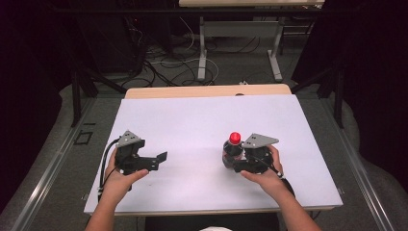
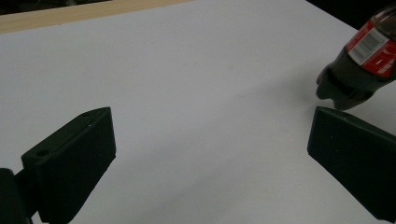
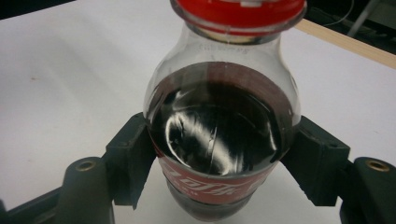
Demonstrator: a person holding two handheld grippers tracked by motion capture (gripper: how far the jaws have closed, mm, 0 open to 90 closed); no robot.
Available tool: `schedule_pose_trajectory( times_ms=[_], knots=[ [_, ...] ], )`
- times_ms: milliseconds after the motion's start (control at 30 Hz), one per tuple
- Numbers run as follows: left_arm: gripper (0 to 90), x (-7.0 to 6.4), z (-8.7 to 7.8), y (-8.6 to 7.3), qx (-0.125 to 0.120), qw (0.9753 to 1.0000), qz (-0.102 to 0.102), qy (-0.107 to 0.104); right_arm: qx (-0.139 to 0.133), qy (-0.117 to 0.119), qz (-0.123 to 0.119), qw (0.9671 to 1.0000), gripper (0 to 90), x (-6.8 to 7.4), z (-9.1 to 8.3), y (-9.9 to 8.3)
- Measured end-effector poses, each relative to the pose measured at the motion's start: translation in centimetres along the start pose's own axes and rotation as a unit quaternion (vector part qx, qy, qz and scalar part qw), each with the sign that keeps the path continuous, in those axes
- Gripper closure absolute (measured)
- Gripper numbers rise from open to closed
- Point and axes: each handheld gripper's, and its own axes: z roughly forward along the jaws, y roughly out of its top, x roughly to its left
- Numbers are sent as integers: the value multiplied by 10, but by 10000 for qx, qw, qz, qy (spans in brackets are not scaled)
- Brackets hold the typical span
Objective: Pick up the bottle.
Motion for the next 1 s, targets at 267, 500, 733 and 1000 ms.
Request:
schedule_pose_trajectory(
  times_ms=[267, 500, 733, 1000],
  knots=[
    [39, -24, 3, 10, -26, 9986, 164, -503, 125, 240, -170, 9995, 302, 19, 8, -1],
    [96, -40, 3, 25, -127, 9968, 363, -705, 100, 378, -318, 9987, 302, 31, 11, 0],
    [184, -55, 7, 38, -125, 9952, 453, -854, 96, 441, -411, 9981, 301, 39, 13, 0],
    [258, -75, 18, 54, -27, 9918, 673, -1087, 117, 506, -430, 9977, 302, 43, 15, 0]
  ],
)
